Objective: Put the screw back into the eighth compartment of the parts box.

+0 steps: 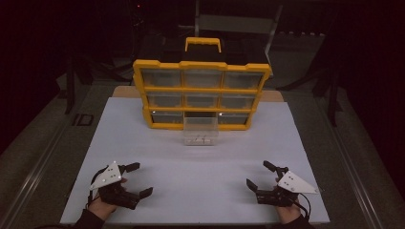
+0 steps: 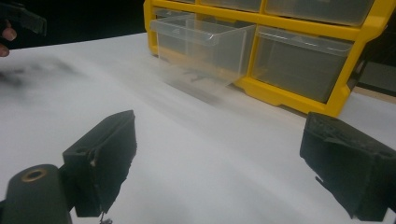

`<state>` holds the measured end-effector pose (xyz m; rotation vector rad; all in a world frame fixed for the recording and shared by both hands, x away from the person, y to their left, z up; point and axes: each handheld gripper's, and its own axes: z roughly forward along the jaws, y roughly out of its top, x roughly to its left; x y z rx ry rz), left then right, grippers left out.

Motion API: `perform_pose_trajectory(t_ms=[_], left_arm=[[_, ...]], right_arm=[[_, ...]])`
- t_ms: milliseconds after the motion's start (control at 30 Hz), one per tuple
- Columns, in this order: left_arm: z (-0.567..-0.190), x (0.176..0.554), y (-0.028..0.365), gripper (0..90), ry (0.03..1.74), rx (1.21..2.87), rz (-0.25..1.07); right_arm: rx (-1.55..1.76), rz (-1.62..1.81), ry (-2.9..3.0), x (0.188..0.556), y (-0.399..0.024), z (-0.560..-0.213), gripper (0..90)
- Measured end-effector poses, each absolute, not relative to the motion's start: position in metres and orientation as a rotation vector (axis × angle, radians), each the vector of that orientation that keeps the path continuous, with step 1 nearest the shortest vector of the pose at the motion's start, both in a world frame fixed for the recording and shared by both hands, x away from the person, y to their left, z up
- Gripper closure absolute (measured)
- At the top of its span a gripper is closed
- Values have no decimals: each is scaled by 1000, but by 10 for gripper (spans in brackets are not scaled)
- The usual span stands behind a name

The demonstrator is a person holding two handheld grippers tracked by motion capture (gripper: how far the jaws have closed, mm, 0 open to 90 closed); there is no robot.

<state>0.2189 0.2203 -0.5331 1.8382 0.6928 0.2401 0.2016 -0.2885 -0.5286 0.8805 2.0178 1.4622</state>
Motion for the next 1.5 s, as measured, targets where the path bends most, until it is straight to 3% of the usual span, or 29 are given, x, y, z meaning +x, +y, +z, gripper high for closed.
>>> perform_pose_trajectory(t_ms=[767, 1500], left_arm=[[-547, 221, 235, 0, 835, 1812, 358], [-548, 218, 236, 0, 836, 1781, 358]], right_arm=[[881, 1458, 2018, 201, -289, -528, 110], [893, 1452, 2027, 203, -290, -530, 110]])
